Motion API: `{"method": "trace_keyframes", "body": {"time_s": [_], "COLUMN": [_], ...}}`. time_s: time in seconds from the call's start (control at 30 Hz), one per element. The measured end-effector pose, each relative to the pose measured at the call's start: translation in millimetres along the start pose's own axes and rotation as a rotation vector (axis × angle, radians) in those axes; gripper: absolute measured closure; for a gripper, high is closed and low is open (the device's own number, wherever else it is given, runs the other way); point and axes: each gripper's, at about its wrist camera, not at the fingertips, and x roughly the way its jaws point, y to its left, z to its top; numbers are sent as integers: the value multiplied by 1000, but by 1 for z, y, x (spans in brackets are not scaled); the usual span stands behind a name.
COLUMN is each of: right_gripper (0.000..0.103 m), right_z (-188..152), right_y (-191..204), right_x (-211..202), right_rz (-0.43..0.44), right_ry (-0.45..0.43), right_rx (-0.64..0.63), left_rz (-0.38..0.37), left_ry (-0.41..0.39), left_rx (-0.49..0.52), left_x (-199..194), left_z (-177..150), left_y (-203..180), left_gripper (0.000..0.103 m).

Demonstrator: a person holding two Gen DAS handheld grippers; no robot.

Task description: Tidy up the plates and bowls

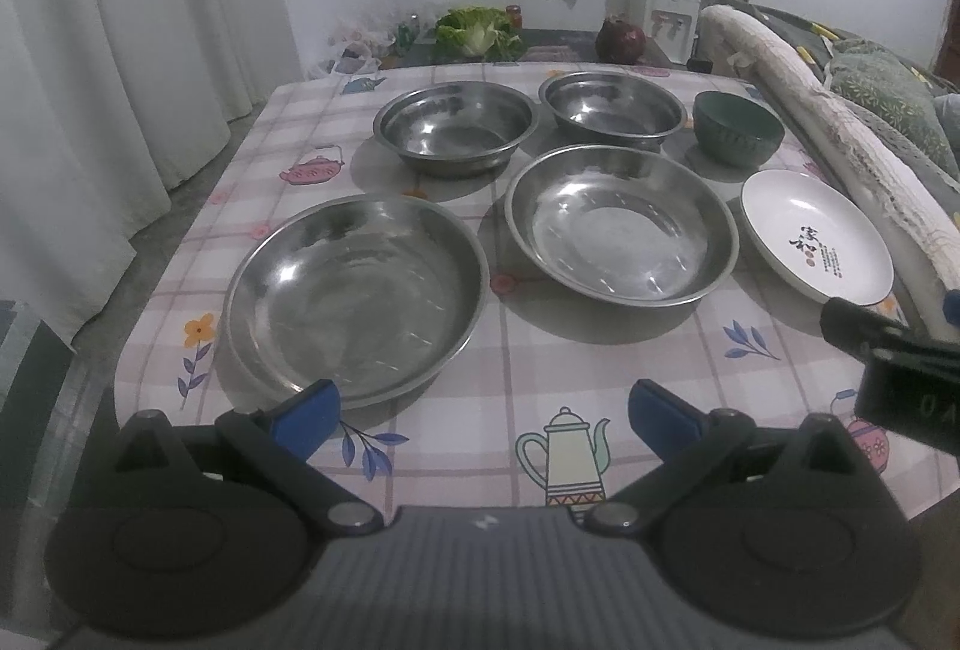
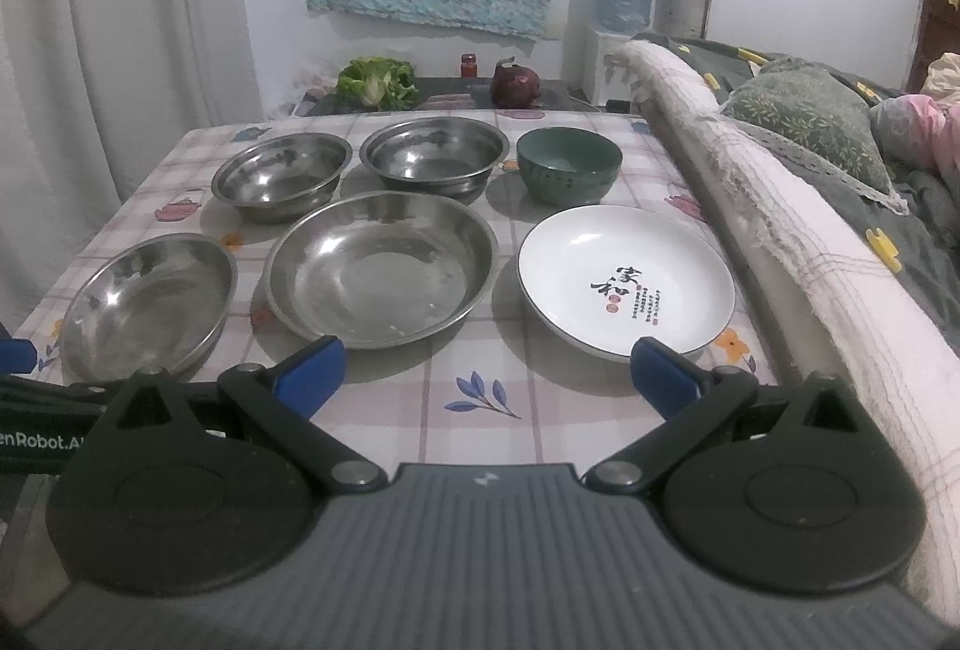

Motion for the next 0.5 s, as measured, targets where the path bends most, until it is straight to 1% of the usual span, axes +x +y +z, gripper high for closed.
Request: {"method": "trace_keyframes", "body": {"time_s": [0.3, 0.5], "right_gripper": [1, 1], "right_z": [0, 0], "right_y": [1, 1], "right_x": [0, 1], "right_rz": [35, 39], "right_ry": [10, 19], "right_rx": [0, -1], "left_rz": [14, 16], "left_ry": [-3, -2], "left_rx": [-5, -9], "left_x": [0, 0], "left_z": [1, 2], "left_y": [1, 4], "left_gripper": [0, 0]}}
